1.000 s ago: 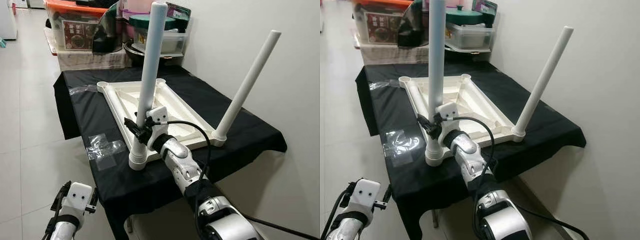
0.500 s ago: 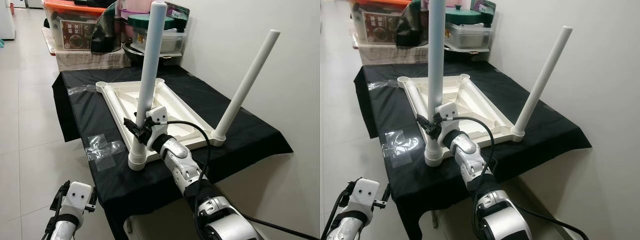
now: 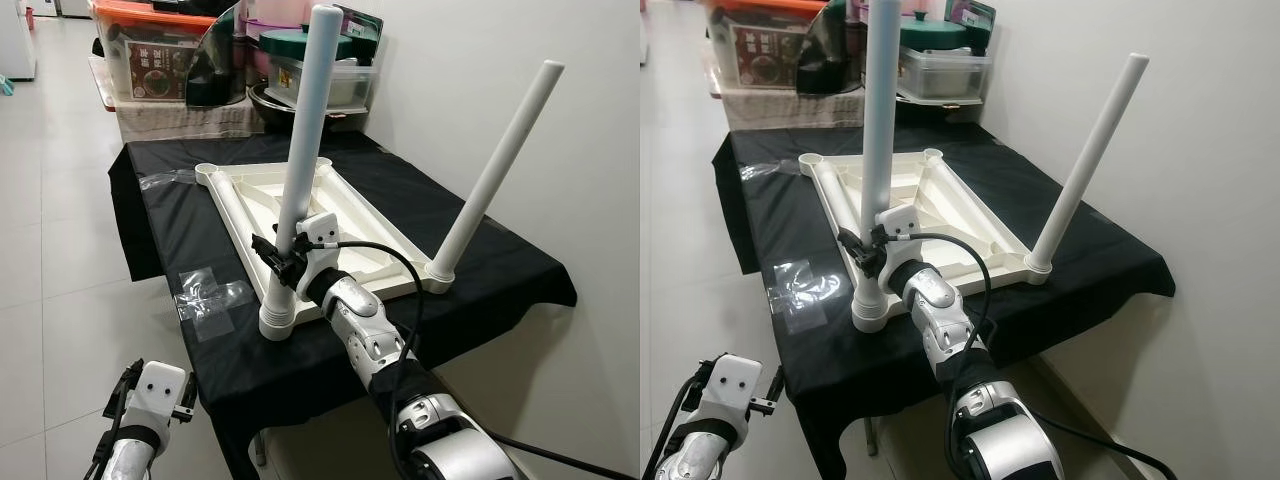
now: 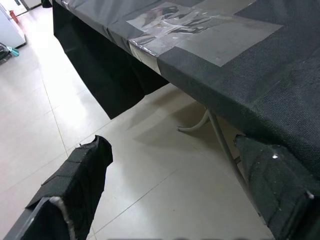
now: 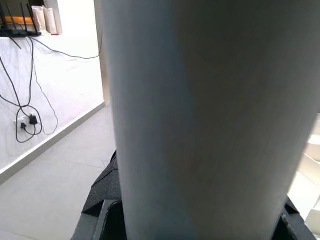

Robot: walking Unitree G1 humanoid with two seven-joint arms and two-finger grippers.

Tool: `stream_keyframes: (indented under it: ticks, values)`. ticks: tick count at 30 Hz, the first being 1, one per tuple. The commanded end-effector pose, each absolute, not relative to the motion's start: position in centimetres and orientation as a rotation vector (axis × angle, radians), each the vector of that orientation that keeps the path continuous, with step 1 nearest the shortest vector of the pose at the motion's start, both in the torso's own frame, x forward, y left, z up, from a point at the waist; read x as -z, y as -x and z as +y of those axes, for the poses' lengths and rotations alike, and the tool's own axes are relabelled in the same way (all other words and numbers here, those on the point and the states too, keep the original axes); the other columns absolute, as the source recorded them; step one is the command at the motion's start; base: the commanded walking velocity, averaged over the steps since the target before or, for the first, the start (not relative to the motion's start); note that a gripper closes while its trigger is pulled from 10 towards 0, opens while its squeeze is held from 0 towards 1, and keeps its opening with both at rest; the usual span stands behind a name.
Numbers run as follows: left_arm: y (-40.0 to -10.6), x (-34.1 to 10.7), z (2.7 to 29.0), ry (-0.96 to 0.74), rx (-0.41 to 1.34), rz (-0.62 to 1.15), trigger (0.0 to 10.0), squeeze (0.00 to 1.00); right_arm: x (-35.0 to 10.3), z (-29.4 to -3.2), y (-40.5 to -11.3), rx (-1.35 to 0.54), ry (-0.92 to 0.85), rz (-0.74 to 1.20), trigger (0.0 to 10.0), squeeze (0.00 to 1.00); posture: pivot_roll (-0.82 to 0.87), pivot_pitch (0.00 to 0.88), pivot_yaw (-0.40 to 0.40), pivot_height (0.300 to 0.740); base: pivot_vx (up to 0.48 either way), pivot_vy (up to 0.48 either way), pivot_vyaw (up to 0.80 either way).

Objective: Building children table

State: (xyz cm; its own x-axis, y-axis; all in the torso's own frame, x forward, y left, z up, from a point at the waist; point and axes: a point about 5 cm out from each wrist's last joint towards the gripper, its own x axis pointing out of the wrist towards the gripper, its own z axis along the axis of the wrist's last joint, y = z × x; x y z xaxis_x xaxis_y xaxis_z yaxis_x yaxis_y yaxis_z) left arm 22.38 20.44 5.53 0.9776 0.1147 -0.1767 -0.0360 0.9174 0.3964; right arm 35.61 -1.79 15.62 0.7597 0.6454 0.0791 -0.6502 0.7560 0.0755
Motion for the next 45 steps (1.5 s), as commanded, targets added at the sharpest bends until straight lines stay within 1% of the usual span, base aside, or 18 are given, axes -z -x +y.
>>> stream_keyframes:
  ticks: [1, 18, 29, 37, 45]
  values:
    - [-22.5, -5.3, 19.8, -0.414, -0.039, 0.198, 10.0, 0.0, -9.2, -1.6, -33.4, -0.691, -0.104, 0.246, 10.0, 0.0, 0.12, 0.0, -0.146, 0.74, 0.0, 0.0, 0.0]
    - [-22.7, -5.2, 19.8, -0.417, -0.031, 0.197, 10.0, 0.0, -12.1, -1.5, -34.3, -0.669, -0.132, 0.181, 10.0, 0.0, 0.1, 0.0, -0.14, 0.74, 0.0, 0.0, 0.0]
    - [-22.7, -5.2, 19.8, -0.419, -0.028, 0.197, 10.0, 0.0, -12.8, -1.5, -34.1, -0.658, -0.137, 0.147, 10.0, 0.0, 0.11, 0.0, -0.136, 0.74, 0.0, 0.0, 0.0]
    - [-22.8, -5.2, 19.8, -0.423, -0.023, 0.196, 10.0, 0.0, -14.6, -1.6, -34.1, -0.64, -0.155, 0.092, 10.0, 0.0, 0.1, 0.0, -0.13, 0.74, 0.0, 0.0, 0.0]
    - [-23.0, -5.2, 19.9, -0.426, -0.018, 0.195, 10.0, 0.0, -15.1, -1.7, -33.9, -0.627, -0.156, 0.074, 10.0, 0.0, 0.1, 0.0, -0.125, 0.74, 0.0, 0.0, 0.0]
